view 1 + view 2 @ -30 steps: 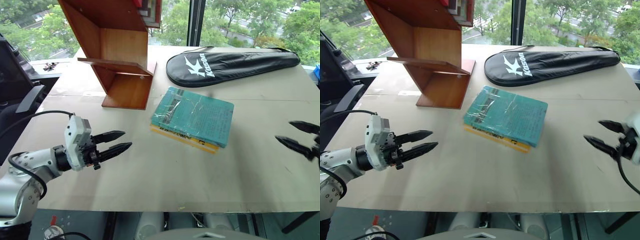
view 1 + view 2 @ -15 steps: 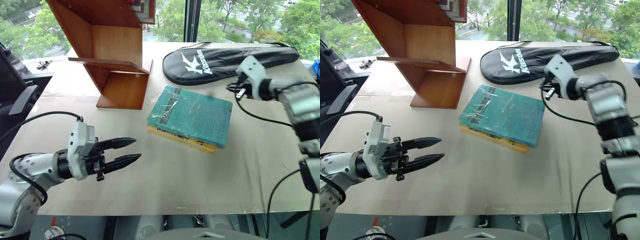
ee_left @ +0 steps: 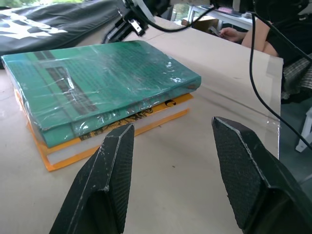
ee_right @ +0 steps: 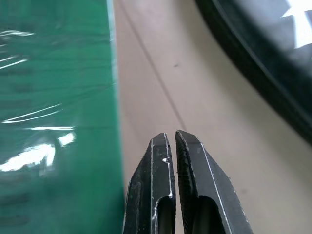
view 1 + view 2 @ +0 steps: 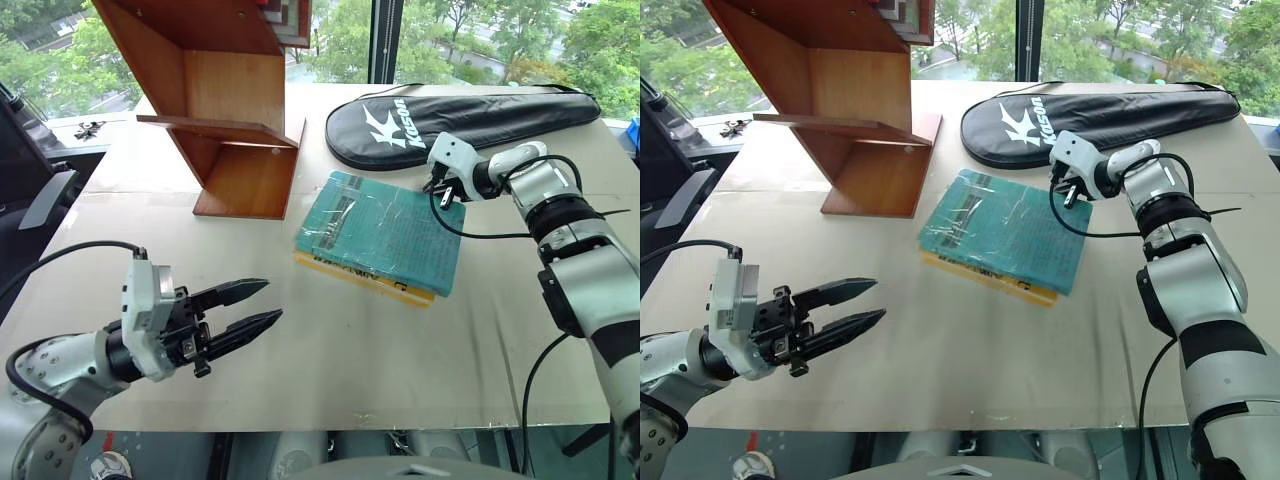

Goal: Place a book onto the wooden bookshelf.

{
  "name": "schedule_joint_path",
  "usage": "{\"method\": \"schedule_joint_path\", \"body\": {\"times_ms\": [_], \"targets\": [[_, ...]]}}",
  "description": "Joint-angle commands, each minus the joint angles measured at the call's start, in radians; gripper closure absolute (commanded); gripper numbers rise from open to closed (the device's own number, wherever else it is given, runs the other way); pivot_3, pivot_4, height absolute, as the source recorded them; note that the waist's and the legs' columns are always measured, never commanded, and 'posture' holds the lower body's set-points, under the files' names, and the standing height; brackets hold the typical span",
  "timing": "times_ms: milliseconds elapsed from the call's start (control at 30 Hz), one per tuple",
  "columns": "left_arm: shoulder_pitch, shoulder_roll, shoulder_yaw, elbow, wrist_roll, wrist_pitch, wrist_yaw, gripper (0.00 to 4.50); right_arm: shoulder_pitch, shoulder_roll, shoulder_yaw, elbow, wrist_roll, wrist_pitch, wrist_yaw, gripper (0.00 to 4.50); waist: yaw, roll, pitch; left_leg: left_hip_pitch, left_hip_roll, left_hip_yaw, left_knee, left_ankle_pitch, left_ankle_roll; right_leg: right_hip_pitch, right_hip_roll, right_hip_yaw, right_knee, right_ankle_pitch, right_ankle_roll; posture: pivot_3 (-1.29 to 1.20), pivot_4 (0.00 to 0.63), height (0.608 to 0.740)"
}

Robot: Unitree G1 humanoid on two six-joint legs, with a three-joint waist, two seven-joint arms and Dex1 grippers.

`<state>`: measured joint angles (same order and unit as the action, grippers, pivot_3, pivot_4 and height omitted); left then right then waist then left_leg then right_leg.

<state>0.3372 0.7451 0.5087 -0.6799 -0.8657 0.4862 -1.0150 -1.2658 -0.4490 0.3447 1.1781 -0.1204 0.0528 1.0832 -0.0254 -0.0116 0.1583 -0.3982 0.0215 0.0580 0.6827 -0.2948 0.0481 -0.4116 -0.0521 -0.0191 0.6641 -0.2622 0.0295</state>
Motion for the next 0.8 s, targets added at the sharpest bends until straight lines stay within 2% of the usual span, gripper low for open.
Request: {"method": "schedule_joint_path", "body": {"times_ms": [33, 333, 633, 800], "targets": [[0.000, -0.005, 0.009, -0.019, 0.011, -0.031, 0.014, 1.90, -0.011, -0.002, -0.021, -0.058, -0.005, -0.019, 0.060, 4.45, -0.003, 0.000, 0.000, 0.000, 0.000, 0.000, 0.000, 0.000, 0.000, 0.000, 0.000, 0.000, 0.000, 0.000, 0.000, 0.00, 0.150, 0.740], [-0.017, 0.006, -0.023, 0.044, 0.044, -0.045, -0.008, 1.90, 0.093, -0.004, -0.037, -0.266, 0.022, 0.063, 0.131, 4.45, -0.014, 0.000, 0.000, 0.000, 0.000, -0.001, 0.000, 0.000, 0.000, 0.000, 0.000, 0.000, 0.000, 0.000, 0.000, 0.00, 0.150, 0.740], [0.014, 0.009, -0.051, 0.076, 0.078, -0.048, -0.029, 1.90, 0.194, -0.018, -0.049, -0.492, 0.047, 0.195, 0.131, 4.45, -0.015, 0.000, 0.000, 0.000, 0.000, -0.001, 0.000, 0.000, 0.000, 0.000, -0.001, 0.000, 0.000, 0.000, 0.000, 0.00, 0.150, 0.740], [0.032, 0.002, -0.095, 0.067, 0.059, 0.050, 0.055, 1.90, 0.240, -0.039, -0.069, -0.599, 0.059, 0.227, 0.093, 4.45, -0.014, 0.000, 0.000, 0.000, 0.000, -0.001, -0.001, 0.000, 0.000, 0.000, -0.001, 0.000, 0.000, 0.000, 0.000, 0.00, 0.150, 0.740]]}}
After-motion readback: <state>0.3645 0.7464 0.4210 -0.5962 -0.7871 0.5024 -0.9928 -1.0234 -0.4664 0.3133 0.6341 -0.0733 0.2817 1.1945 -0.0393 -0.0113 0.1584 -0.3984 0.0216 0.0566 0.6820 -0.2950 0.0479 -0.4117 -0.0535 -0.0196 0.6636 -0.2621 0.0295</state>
